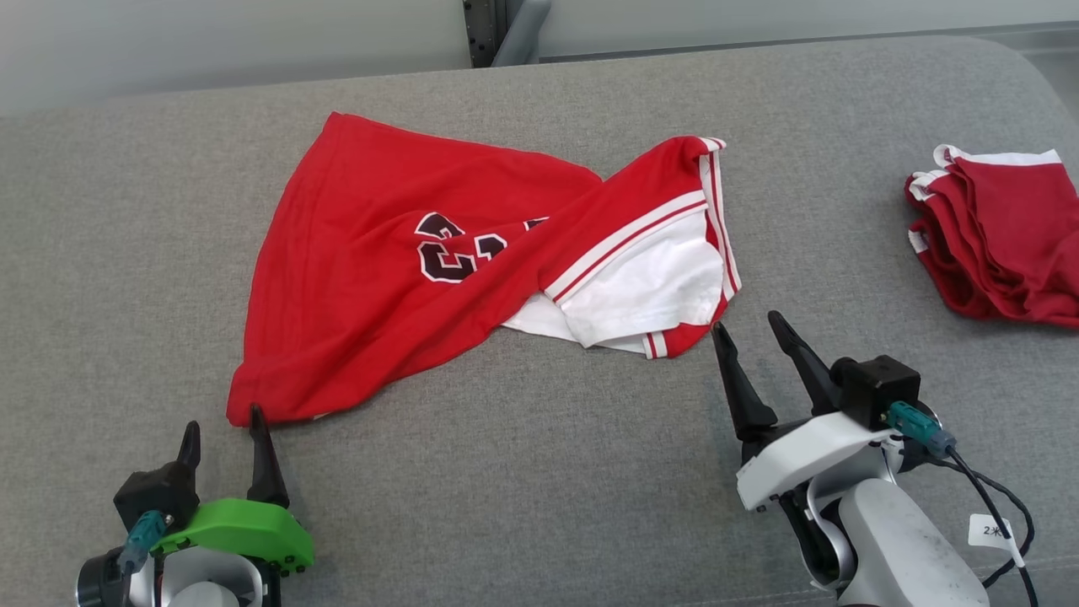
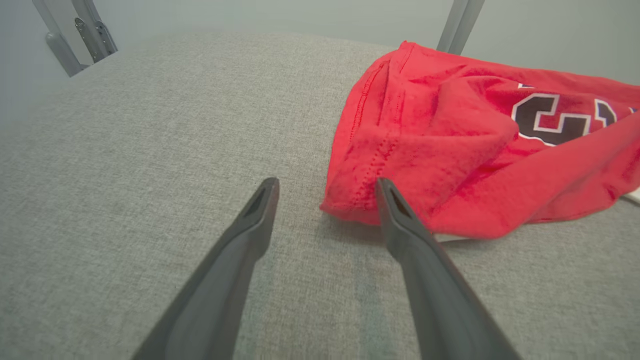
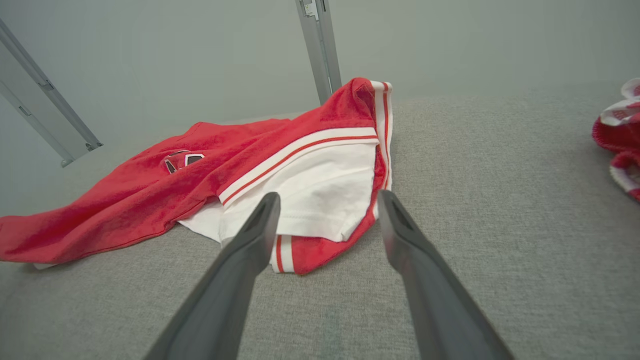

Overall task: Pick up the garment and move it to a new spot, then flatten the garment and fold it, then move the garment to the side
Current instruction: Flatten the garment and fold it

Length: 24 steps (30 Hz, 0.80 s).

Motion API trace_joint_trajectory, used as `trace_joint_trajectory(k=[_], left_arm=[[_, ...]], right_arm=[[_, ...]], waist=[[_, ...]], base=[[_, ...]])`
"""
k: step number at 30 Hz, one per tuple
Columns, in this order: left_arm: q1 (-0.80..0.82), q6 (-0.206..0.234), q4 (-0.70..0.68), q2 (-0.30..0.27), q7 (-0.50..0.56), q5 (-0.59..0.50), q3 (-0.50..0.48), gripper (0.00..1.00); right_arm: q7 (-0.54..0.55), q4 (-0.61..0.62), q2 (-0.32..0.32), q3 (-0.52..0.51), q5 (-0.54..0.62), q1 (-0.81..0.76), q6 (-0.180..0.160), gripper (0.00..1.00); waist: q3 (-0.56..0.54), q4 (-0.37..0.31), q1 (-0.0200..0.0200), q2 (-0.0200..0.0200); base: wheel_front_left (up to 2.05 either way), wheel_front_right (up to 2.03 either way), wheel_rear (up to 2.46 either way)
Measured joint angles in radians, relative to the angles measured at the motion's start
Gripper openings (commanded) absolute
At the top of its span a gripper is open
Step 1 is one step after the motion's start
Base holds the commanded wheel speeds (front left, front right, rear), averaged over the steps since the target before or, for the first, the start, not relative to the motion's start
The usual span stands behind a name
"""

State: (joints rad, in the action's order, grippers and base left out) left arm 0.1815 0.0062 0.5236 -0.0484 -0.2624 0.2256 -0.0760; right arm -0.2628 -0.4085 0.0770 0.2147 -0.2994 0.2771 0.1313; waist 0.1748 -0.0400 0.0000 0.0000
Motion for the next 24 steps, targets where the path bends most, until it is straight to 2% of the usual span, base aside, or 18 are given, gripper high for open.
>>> trace_joint_trajectory(k=[12, 13, 14, 15, 18, 24], left_arm=[[0.010, -0.042, 0.029, 0.000, 0.000, 0.023, -0.019, 1.00], [0.011, -0.042, 0.029, 0.000, 0.000, 0.024, -0.021, 0.87], [0.014, -0.043, 0.029, 0.000, 0.000, 0.024, -0.022, 0.69], [0.017, -0.043, 0.029, 0.000, 0.000, 0.025, -0.022, 0.44], [0.022, -0.046, 0.030, 0.000, 0.000, 0.025, -0.022, 0.00], [0.038, -0.056, 0.051, 0.000, 0.000, 0.032, -0.032, 0.00]], right_arm=[[0.000, 0.001, 0.006, 0.002, -0.006, 0.001, 0.000, 1.00], [0.000, 0.001, 0.007, 0.002, -0.006, 0.001, 0.000, 1.00], [0.000, 0.001, 0.007, 0.002, -0.006, 0.001, 0.000, 1.00], [0.000, 0.002, 0.007, 0.002, -0.006, 0.002, 0.000, 1.00], [0.000, 0.003, 0.008, 0.002, -0.007, 0.005, 0.000, 1.00], [0.000, 0.007, 0.010, 0.000, -0.015, 0.014, 0.000, 1.00]], waist=[[0.009, -0.024, 0.0000, 0.0000], [0.011, -0.025, 0.0000, 0.0000], [0.013, -0.026, 0.0000, 0.0000], [0.015, -0.027, 0.0000, 0.0000], [0.022, -0.031, 0.0000, 0.0000], [0.036, -0.034, 0.0000, 0.0000]], base=[[0.00, 0.00, 0.00], [0.00, 0.00, 0.00], [0.00, 0.00, 0.00], [0.00, 0.00, 0.00], [0.00, 0.00, 0.00], [0.00, 0.00, 0.00]])
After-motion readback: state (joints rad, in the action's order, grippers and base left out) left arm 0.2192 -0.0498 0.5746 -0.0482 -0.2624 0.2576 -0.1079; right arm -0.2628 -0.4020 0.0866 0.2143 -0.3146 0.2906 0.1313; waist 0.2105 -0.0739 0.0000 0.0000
